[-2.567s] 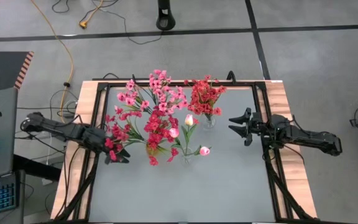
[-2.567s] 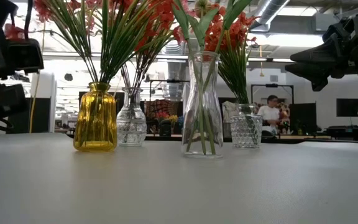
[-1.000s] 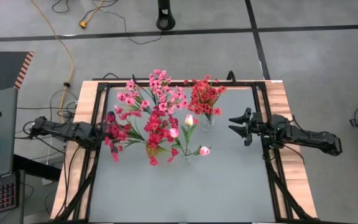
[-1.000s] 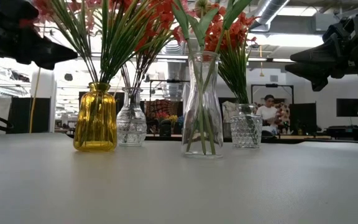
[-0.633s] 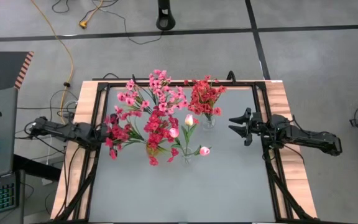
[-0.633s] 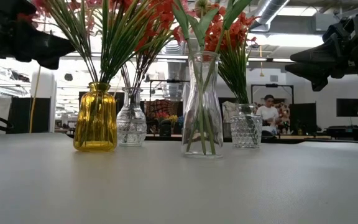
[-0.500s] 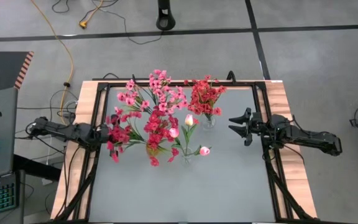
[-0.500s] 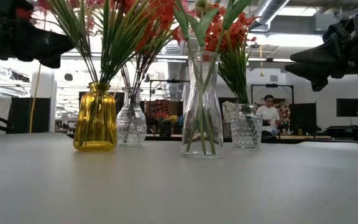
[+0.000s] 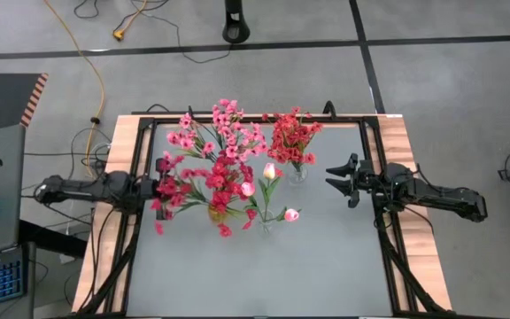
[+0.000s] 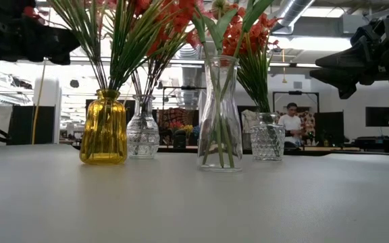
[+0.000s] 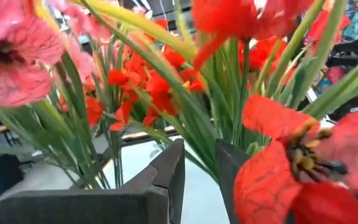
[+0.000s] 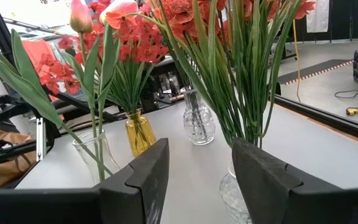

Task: Sort flowers into vase by color
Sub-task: Return to Home Position

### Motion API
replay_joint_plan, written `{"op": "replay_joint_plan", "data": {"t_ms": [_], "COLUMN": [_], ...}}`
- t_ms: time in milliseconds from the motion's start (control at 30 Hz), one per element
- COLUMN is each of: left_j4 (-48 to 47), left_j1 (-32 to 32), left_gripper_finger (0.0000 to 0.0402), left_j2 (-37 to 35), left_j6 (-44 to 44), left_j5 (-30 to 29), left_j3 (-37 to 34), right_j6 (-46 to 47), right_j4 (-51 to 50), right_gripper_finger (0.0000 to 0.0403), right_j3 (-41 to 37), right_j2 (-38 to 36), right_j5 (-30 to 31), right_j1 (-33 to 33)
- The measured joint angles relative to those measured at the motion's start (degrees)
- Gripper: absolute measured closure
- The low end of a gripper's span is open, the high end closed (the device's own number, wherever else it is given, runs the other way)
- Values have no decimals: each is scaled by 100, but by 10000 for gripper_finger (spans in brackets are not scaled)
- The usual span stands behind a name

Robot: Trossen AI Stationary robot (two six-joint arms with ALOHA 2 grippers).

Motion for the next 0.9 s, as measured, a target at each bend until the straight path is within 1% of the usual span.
{"op": "replay_joint_plan", "data": {"t_ms": [133, 200, 267, 333, 467, 900], "left_j4": [-270, -509, -698, -664, -668, -661], "left_j1": [357, 456, 502, 513, 509, 509], "left_gripper_finger": [325, 325, 325, 325, 325, 325], "left_j2": [0, 0, 8, 41, 49, 48], "left_j6": [-265, -446, -669, -749, -641, -746], "left_j5": [527, 623, 611, 599, 596, 591], "left_j3": [-2, -2, -4, -4, -7, -13], "right_j6": [0, 0, 0, 0, 0, 0], "right_j4": [0, 0, 2, 0, 0, 0], "right_gripper_finger": [201, 201, 201, 201, 201, 201], "right_j3": [-1, -2, -2, -1, -2, -2], "right_j2": [0, 0, 0, 0, 0, 0], "right_j5": [0, 0, 0, 0, 0, 0], "right_j1": [-1, -1, 1, -1, -2, 1]}}
